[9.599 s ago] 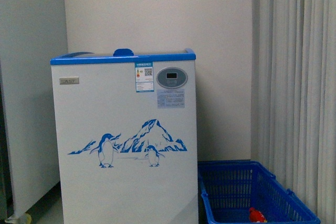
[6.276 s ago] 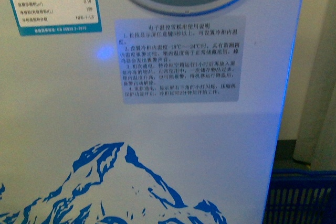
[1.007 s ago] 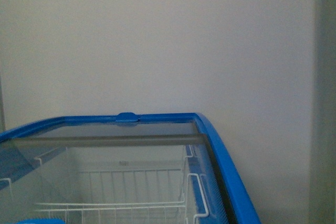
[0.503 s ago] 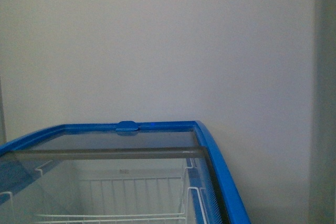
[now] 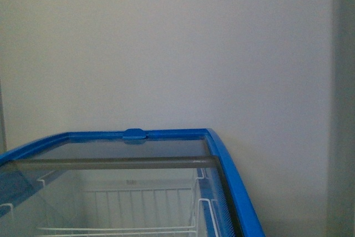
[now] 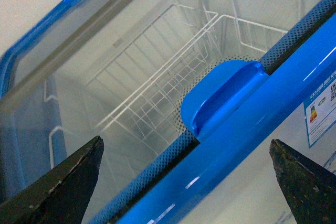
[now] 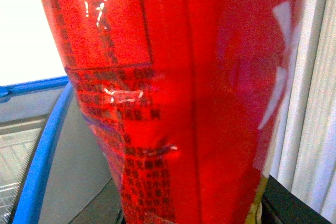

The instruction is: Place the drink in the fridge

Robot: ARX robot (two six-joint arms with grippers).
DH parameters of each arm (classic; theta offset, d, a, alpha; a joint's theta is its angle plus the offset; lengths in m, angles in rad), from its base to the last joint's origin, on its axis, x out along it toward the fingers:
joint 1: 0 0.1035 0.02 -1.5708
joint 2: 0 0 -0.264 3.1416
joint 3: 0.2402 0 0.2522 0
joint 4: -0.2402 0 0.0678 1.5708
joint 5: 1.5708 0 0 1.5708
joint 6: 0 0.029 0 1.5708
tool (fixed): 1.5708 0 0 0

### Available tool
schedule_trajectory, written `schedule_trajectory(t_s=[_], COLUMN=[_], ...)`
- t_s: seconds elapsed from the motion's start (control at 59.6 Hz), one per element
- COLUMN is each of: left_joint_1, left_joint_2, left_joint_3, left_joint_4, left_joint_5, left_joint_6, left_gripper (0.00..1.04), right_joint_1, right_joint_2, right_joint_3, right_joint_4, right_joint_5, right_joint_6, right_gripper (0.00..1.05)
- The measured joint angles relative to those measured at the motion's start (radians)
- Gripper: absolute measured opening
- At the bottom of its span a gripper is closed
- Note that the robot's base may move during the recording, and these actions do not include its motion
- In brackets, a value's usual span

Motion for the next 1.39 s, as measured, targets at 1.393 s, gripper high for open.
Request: schedule_trajectory(t_s=[1.393], left_joint_1=[-0.241], left_joint_2=[1.007], left_joint_3=[1.138], left_joint_4=[-0.04], left_joint_5=[-0.261], left_joint_6=[0.222], left_gripper=[0.97], right_joint_1=[0.001], right_joint_2=[0.0], right_joint_3=[0.0], right_joint_4=[0.0], right_joint_5=[0.001], right_joint_6=[0.0], right_gripper=[0.39])
